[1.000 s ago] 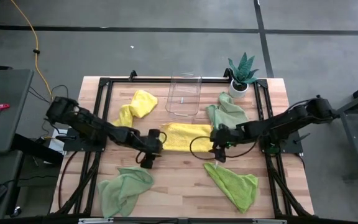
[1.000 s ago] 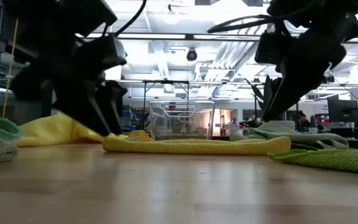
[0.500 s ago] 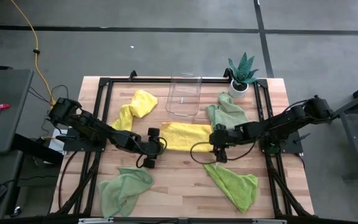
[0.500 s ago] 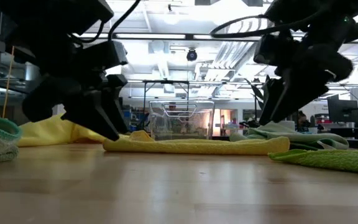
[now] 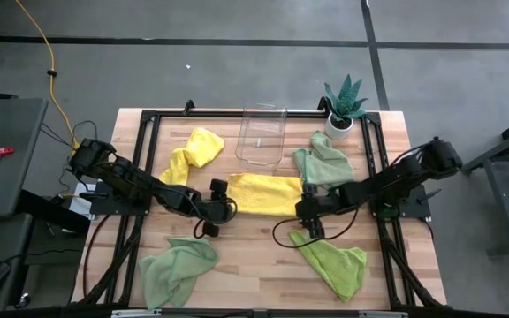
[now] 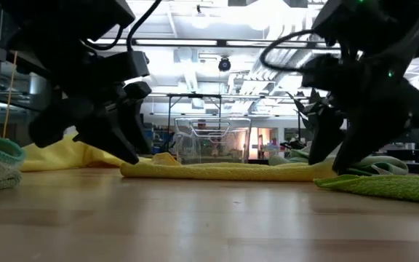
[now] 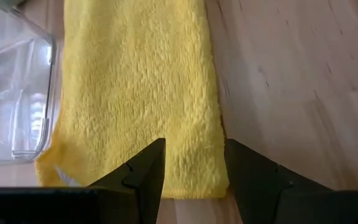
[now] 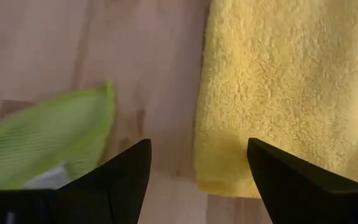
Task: Fold microfiber towels
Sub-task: Fold the right yellow towel
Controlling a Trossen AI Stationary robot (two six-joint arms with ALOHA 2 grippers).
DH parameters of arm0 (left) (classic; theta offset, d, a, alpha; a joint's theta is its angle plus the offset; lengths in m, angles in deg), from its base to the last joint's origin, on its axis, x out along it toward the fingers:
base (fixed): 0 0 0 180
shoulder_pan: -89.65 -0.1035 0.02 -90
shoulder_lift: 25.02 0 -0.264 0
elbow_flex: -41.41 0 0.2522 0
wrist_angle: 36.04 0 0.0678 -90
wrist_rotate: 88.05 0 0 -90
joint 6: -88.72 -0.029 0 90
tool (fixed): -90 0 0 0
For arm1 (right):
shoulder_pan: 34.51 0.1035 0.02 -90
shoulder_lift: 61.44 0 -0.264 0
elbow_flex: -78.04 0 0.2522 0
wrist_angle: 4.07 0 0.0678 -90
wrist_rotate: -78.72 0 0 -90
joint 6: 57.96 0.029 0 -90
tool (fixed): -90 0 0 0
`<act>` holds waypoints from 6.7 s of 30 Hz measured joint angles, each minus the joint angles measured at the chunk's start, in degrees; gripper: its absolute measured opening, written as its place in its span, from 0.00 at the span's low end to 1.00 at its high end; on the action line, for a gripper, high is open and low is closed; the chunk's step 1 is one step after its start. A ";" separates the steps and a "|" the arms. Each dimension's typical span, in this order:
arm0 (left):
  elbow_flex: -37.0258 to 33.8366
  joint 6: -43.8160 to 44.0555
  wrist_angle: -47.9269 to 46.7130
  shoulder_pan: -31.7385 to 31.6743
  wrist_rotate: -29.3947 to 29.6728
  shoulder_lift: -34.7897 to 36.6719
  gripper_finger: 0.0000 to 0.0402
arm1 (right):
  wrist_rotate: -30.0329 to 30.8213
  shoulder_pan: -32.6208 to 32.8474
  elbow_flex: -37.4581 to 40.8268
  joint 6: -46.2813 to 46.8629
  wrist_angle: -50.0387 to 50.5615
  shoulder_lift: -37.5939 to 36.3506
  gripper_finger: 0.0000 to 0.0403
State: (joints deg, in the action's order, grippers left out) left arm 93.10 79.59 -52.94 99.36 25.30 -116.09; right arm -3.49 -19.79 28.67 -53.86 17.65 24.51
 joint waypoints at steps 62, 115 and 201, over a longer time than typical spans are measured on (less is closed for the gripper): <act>0.15 36.08 -8.00 -13.52 -21.37 8.60 0.00 | -18.08 -14.27 0.04 44.65 -0.78 -6.97 0.00; 0.17 31.57 -8.45 -17.15 -20.30 22.31 0.40 | -13.82 -16.35 1.14 51.57 7.74 -12.70 0.58; 11.16 16.57 8.60 -14.01 -18.84 -15.35 0.00 | -11.30 -14.91 4.60 71.64 17.77 -27.61 0.00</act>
State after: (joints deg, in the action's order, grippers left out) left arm 104.26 96.16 -44.35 85.35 6.46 -131.44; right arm -14.79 -34.69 33.26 17.77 35.42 -3.10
